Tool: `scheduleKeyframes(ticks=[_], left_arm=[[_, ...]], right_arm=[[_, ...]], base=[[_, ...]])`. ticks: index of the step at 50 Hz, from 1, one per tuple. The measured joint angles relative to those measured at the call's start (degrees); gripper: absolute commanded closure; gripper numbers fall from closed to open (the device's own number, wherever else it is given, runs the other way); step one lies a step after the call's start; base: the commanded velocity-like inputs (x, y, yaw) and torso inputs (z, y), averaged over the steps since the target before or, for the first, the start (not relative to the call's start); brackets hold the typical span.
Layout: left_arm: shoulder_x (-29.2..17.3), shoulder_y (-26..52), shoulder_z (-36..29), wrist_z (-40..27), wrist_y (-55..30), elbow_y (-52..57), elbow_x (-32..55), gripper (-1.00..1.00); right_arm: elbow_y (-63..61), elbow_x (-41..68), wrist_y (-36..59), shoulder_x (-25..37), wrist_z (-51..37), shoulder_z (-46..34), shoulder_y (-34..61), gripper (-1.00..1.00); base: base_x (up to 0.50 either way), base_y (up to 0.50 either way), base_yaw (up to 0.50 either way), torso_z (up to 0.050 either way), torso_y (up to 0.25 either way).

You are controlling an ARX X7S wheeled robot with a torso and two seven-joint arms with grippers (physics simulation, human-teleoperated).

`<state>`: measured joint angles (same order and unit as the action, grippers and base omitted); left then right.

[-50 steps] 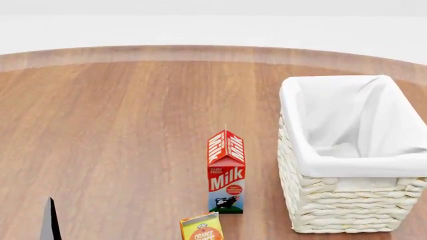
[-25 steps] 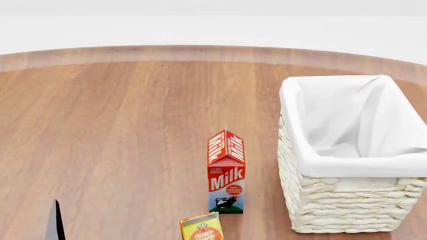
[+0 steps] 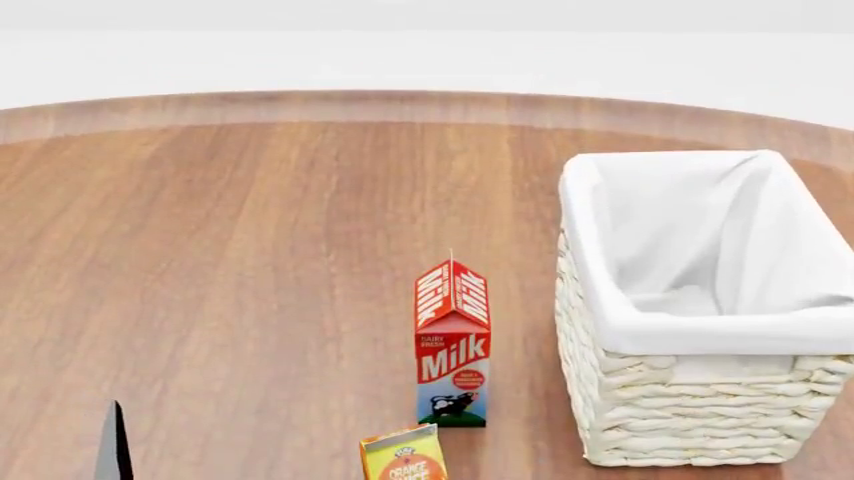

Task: Pick up the tomato sauce, and put it in the basket.

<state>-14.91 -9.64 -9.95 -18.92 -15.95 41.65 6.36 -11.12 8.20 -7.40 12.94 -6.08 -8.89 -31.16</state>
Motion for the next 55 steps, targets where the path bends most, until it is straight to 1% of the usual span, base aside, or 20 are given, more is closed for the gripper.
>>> scheduleKeyframes(ticks=[30,31,47,55], left_arm=[[-1.0,0.2,-0.6,-1.1,0.2,-0.2,1.2,-1.0],[-1.1,0.3,-0.7,-1.1,0.2,-0.2,1.2,-1.0],[-1.5,0.4,-0.8,-1.5,0.2,0.0,2.3,-1.0],[-1.7,0.5,-0.9,-1.7,0.2,0.0,2.6,-1.0]], right_arm=[[8.9,1.9,-0.5,-1.4,-1.0,-0.6,4.0,-1.0],[9.0,1.9,-0.5,-1.4,-1.0,-0.6,4.1,1.0],[9.6,3.0,-1.6,-1.1,-1.2,-1.3,4.3,1.0],[3.7,3.8,-0.7,0.2,-1.9,-0.8,3.3,1.0]], base=[[0.0,0.0,0.0,0.0,0.0],[0.0,0.0,0.0,0.0,0.0],[0.0,0.0,0.0,0.0,0.0],[0.0,0.0,0.0,0.0,0.0]])
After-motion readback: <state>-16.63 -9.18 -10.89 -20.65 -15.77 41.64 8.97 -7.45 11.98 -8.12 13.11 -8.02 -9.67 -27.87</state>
